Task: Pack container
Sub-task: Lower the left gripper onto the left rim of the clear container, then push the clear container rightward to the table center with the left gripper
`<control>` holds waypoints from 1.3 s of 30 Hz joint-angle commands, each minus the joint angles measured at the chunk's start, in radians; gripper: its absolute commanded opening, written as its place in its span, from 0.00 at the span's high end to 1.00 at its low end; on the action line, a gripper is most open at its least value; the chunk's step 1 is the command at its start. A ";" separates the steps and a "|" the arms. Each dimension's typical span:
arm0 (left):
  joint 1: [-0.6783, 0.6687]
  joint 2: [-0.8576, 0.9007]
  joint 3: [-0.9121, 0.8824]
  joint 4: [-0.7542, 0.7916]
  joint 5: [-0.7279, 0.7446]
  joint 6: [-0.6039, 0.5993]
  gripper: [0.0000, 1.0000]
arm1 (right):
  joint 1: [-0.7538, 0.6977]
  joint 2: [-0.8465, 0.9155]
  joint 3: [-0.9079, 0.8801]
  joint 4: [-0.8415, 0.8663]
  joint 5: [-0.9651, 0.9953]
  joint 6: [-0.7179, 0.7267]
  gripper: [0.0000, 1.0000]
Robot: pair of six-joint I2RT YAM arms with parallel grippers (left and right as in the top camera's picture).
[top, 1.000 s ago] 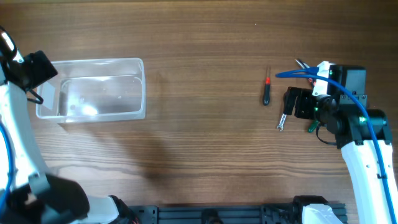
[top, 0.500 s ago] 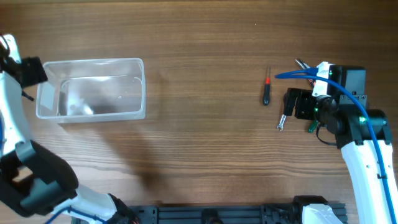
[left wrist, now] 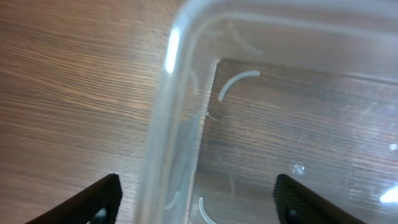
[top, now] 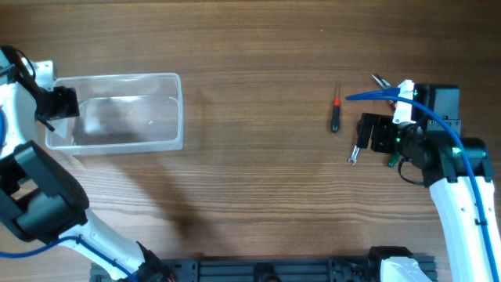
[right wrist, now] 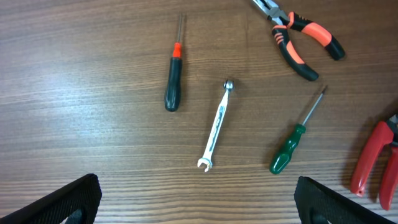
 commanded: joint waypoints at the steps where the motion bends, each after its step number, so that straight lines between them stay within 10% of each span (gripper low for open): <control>1: 0.005 0.025 0.011 -0.002 0.040 0.016 0.32 | 0.006 -0.002 0.025 -0.012 0.023 -0.018 0.00; 7: 0.005 0.025 0.011 -0.023 0.042 0.016 0.68 | 0.006 -0.002 0.025 -0.014 0.023 -0.018 0.00; 24: -0.003 0.025 0.012 -0.053 0.086 0.000 0.96 | 0.006 -0.002 0.025 -0.013 0.023 -0.019 0.00; 39: -0.246 -0.002 0.012 -0.080 0.088 -0.063 0.96 | 0.006 -0.007 0.026 0.002 0.074 -0.008 0.00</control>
